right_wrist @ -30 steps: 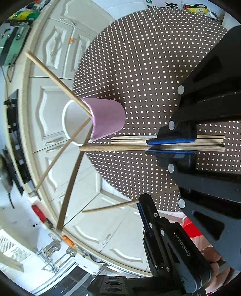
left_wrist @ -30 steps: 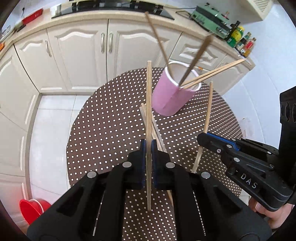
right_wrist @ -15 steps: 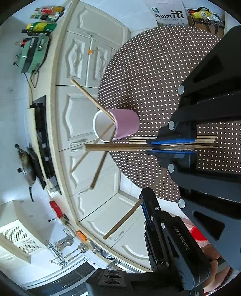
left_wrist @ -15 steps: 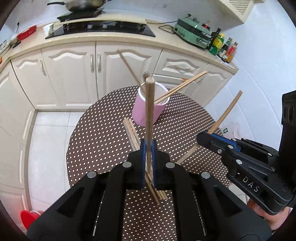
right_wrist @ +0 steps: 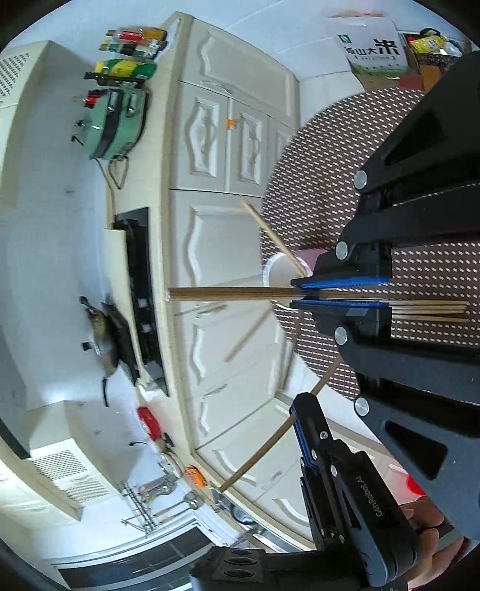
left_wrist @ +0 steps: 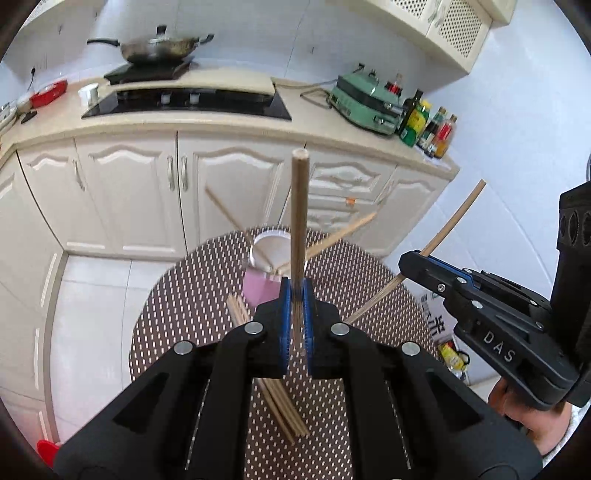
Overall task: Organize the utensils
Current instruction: 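Lift the left gripper's chopstick over the pink cup while the right gripper carries its chopstick there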
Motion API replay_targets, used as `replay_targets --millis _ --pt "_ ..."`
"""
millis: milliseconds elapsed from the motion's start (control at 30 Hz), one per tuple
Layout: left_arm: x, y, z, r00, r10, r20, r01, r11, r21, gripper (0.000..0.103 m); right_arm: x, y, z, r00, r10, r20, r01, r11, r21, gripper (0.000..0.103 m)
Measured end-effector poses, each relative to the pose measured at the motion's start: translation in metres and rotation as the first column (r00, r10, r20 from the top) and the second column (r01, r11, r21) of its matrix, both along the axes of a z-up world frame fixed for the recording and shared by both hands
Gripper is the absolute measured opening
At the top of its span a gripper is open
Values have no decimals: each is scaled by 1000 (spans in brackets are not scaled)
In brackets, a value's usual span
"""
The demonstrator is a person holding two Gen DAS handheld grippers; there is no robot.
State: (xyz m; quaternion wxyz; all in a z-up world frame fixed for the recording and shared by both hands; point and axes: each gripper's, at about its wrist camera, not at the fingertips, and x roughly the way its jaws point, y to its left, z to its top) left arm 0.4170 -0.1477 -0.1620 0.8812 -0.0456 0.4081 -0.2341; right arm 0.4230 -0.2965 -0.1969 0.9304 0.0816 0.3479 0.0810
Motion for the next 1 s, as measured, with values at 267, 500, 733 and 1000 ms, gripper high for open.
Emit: replay_targets --millis 267,500,733,1000 --pt "23 -11 23 997 36 73 -34 999 -28 6 24 -14 20 997 -13 80 14 1000 -9 5" --pt "46 -20 24 993 72 90 -69 997 -34 6 47 -20 25 993 1 115 1 1000 -16 5" --pt "64 -31 6 996 65 59 -66 998 15 6 64 -20 19 994 23 110 -21 1000 -22 4" --pt "69 -36 -18 999 48 -1 -48 997 59 6 74 -19 -6 998 42 49 -41 999 -25 4"
